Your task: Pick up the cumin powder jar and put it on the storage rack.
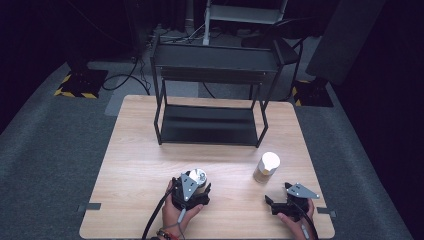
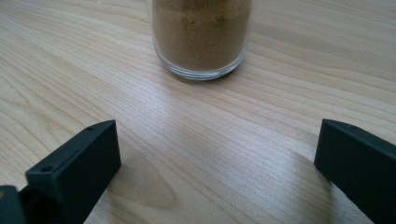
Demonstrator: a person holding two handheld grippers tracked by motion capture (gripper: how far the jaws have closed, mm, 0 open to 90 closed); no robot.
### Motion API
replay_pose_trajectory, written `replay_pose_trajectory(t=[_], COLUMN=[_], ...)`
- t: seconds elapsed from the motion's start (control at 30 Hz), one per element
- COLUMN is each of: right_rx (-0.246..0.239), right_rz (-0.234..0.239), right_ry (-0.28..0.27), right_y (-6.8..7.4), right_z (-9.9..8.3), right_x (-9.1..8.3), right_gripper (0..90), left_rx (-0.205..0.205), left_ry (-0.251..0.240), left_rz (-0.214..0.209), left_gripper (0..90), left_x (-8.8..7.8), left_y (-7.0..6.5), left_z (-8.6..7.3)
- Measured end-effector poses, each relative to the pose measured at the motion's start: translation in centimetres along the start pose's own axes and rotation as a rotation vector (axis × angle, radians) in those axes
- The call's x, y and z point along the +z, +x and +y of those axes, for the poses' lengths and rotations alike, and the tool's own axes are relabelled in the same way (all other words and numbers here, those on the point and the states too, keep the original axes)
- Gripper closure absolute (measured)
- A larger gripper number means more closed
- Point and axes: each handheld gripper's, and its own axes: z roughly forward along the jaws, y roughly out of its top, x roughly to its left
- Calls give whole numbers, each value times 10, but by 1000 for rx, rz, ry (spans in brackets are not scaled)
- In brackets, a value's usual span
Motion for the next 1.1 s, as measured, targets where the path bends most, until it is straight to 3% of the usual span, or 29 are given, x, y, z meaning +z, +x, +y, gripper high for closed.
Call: replay_pose_trajectory(t=[0.17, 0.53, 0.87, 1.1], right_rx=[-3, -4, -6, -1], right_rz=[1, 2, 1, 1], right_ry=[-1, -1, -1, 0], right_y=[0, 0, 0, 0], right_z=[0, 0, 0, 0], right_x=[0, 0, 0, 0], right_gripper=[0, 0, 0, 0], left_rx=[3, 9, 4, 1], left_ry=[-10, -13, -36, -42], left_rz=[5, 6, 18, 20], left_gripper=[298, 305, 305, 305], left_x=[1, 3, -4, -6], left_y=[-1, 2, 10, 20], left_z=[-1, 1, 23, 50])
